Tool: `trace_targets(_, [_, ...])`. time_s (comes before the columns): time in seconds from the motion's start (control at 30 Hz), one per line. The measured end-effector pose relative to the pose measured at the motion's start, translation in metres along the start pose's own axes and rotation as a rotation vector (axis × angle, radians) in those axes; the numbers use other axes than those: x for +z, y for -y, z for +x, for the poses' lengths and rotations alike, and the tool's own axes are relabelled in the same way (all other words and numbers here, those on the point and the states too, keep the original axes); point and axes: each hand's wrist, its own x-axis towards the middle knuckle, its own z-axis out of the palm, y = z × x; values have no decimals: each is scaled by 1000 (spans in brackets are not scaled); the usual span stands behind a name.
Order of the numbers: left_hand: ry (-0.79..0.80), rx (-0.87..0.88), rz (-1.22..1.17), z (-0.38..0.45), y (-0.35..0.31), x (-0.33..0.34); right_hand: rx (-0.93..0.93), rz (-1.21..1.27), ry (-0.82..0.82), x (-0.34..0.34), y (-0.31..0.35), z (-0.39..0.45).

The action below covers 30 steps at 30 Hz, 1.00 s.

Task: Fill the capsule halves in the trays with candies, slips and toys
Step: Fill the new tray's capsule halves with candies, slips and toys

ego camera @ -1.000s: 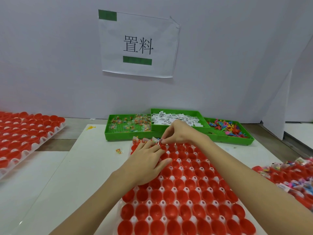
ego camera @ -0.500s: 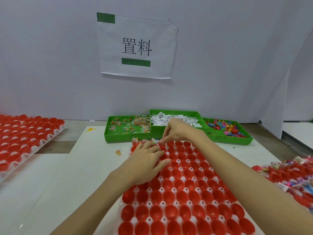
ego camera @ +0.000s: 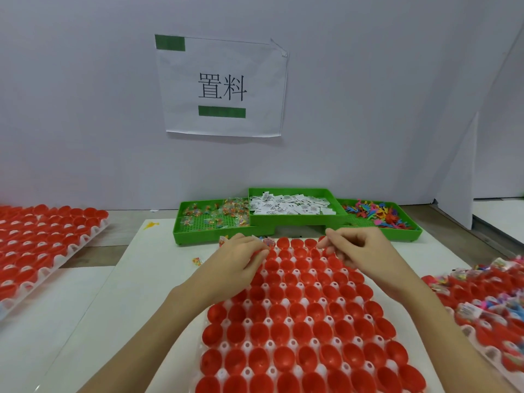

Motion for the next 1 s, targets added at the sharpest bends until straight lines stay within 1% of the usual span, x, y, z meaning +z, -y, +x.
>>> trace_targets(0.07, [-92,-46,-42,1,3,-4,-1,5,-7,-1,-5,-6])
trace_targets(0.17, [-290,-150,-140,14,15,-14,-22,27,-11,1,-6,-7])
trace_targets(0.2, [-325,-205,-161,23,21,-18,-29,24,-16,2,-6,-6])
trace_targets(0.27, [-329,-323,-139,46,37,-27,-48,10,-20,4,-7,-6])
trace_targets(0.37, [-214,-419,-37,81,61,-35,-51,5,-19,7,-9,-7])
trace_targets(0.57, [119,-385,88,125,82,-26,-46,-28,-60,1,-13,-6])
trace_targets(0.63, [171,-381,131,131,85,-17,-53,-36,-75,-2,-13,-6])
trace_targets(0.67, [162,-384,137,132,87,-13,-58,-40,-82,-3,-13,-6])
trace_targets(0.77, [56,-419,118,133,92,-11,-69,-60,-98,-5,-12,-6])
trace_targets(0.83, [-38,-441,58,128,92,-18,-64,-70,-105,-5,-12,-6])
trace_targets(0.93, [-225,-443,-68,109,83,-34,-52,-63,-110,-5,-11,-7])
trace_targets(1.0, [-345,-416,-147,85,68,-42,-48,-67,-111,-5,-12,-7])
